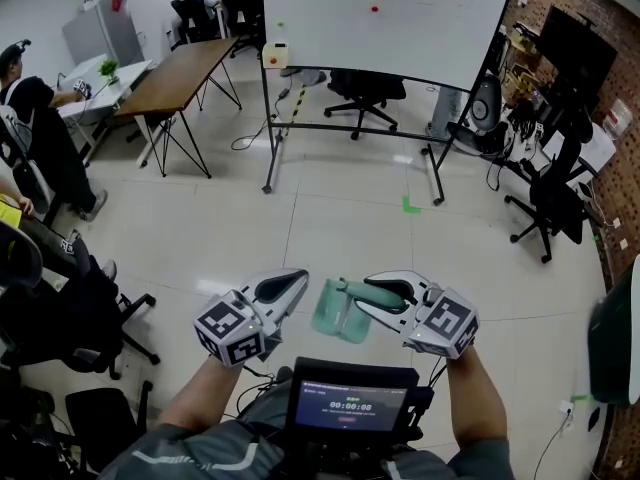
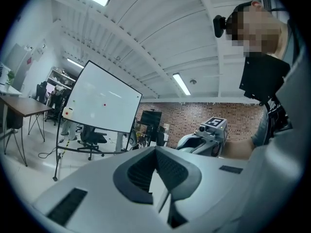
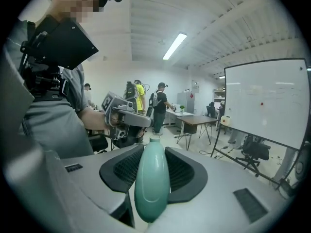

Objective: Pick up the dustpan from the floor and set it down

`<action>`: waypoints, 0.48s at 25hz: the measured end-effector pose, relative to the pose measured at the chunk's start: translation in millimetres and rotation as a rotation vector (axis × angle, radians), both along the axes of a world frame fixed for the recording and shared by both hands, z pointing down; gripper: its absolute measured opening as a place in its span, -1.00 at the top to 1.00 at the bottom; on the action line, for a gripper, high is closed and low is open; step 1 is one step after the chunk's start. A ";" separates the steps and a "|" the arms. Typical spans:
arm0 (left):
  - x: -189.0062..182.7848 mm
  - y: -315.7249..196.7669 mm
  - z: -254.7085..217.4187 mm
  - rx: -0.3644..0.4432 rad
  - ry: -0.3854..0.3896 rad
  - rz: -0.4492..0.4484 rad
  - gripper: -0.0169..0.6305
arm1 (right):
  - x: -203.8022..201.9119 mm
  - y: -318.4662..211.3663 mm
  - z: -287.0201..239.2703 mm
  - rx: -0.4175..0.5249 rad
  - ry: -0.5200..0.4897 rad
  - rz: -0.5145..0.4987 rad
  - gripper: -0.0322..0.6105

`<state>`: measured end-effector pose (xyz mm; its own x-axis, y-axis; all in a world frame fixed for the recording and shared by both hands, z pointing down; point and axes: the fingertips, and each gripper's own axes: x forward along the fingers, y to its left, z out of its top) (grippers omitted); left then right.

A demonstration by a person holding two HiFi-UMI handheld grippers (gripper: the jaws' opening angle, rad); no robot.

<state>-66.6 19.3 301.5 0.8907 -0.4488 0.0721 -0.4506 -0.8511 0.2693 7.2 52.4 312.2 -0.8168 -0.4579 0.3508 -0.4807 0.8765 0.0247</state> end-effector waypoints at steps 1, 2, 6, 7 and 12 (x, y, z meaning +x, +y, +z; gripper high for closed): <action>-0.3 -0.2 -0.3 -0.002 0.000 0.000 0.91 | 0.0 -0.2 -0.1 0.000 0.000 0.002 0.40; -0.6 -0.2 -0.8 -0.002 -0.001 0.001 0.91 | -0.2 -0.5 -0.5 0.000 0.000 0.004 0.40; -3.6 3.2 0.3 0.003 -0.008 0.002 0.91 | -3.0 2.9 -2.0 0.007 -0.007 0.013 0.40; -3.9 3.5 0.5 0.001 -0.007 -0.002 0.91 | -3.2 3.7 -2.0 0.008 -0.006 0.014 0.40; -8.9 -3.6 1.5 0.009 0.006 -0.003 0.91 | -4.8 -2.8 0.7 0.011 0.005 0.020 0.41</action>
